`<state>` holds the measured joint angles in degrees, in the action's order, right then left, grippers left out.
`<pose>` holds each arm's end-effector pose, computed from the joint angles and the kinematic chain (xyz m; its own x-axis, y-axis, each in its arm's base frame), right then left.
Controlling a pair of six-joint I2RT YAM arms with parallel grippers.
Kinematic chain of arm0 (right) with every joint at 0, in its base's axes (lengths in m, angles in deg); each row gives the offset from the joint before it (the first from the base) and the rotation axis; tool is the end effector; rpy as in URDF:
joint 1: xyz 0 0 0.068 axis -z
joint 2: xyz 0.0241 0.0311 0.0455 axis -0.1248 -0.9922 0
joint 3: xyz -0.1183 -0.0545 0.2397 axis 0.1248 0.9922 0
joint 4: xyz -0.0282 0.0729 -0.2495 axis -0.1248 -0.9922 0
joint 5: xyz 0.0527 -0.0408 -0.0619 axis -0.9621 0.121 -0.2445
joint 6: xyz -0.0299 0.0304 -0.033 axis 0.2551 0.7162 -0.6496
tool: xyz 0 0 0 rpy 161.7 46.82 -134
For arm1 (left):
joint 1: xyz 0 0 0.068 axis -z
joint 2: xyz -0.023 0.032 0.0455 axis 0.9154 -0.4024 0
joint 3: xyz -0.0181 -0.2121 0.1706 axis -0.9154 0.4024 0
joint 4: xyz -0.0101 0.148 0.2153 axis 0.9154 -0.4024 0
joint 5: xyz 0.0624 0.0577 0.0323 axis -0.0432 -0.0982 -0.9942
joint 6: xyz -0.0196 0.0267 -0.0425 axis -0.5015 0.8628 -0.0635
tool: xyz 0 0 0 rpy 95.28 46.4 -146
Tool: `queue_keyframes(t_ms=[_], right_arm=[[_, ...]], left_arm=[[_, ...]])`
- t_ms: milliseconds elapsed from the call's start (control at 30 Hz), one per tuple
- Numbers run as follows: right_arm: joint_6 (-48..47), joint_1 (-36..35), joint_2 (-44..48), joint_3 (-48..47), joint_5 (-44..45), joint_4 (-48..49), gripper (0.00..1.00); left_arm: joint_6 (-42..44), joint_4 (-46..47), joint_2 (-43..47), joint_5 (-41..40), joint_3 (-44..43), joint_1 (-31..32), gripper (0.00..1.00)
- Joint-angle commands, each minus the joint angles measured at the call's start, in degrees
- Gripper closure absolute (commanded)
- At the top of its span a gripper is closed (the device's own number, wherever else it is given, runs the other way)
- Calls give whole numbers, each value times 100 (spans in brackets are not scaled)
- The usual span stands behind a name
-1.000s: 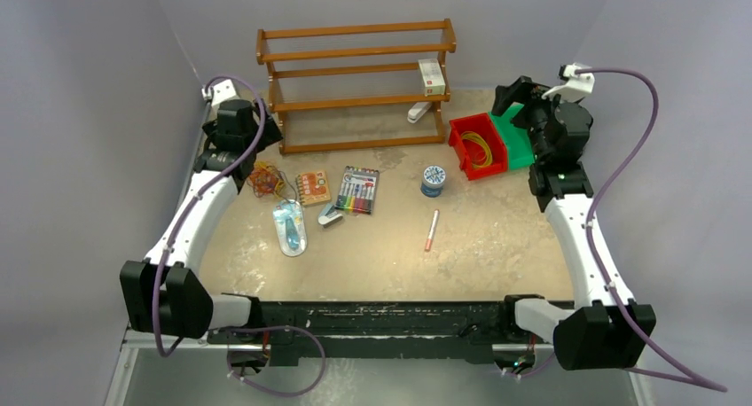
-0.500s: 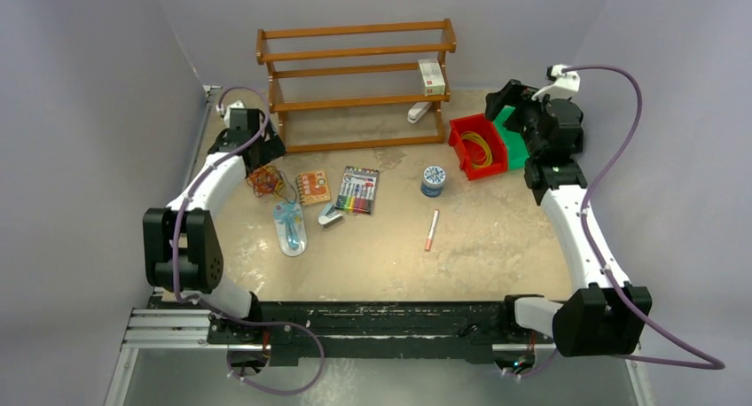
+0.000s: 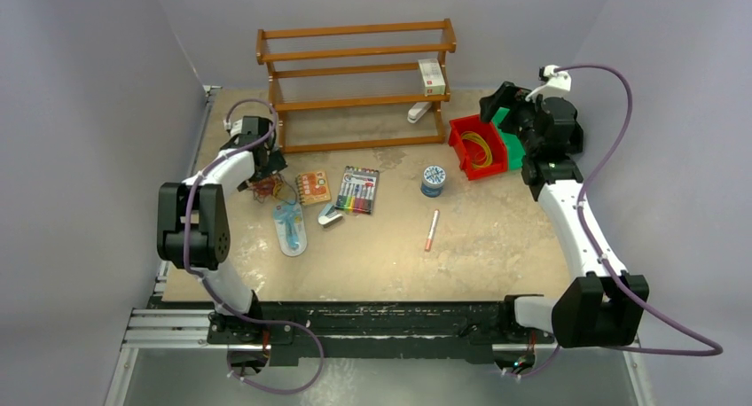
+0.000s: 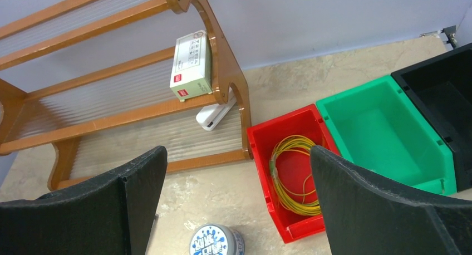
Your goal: Untangle the cables
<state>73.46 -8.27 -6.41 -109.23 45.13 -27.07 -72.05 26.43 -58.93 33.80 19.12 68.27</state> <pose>0.2979 0.0074 0.3831 -0.0236 0.3187 -0.9476 -0.0640 0.9454 0.3196 0.3575 -0.0003 0.1992 -0.6224 -0.4981 -0.6038 -0.5914 0.8046 -0.0541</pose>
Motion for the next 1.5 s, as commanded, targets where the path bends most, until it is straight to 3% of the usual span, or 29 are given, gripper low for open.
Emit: queue_keyframes(t_ms=[0, 200, 367, 667, 933, 1467], right_arm=[[53, 14, 29, -140, -175, 178, 1], [53, 9, 28, -161, -203, 178, 1], [61, 14, 92, -156, -189, 176, 1], [186, 14, 267, -47, -171, 343, 1], [338, 14, 423, 27, -230, 465, 1], [593, 14, 607, 136, -250, 500, 1]], left_arm=[[-302, 349, -153, -214, 172, -33, 11], [-431, 576, -433, -37, 184, -33, 35], [-414, 593, -281, -44, 174, -28, 70], [49, 285, 960, -406, 62, -11, 99], [698, -214, 1926, -277, -262, 404, 100], [956, -550, 2541, 175, -1192, 2953, 100]])
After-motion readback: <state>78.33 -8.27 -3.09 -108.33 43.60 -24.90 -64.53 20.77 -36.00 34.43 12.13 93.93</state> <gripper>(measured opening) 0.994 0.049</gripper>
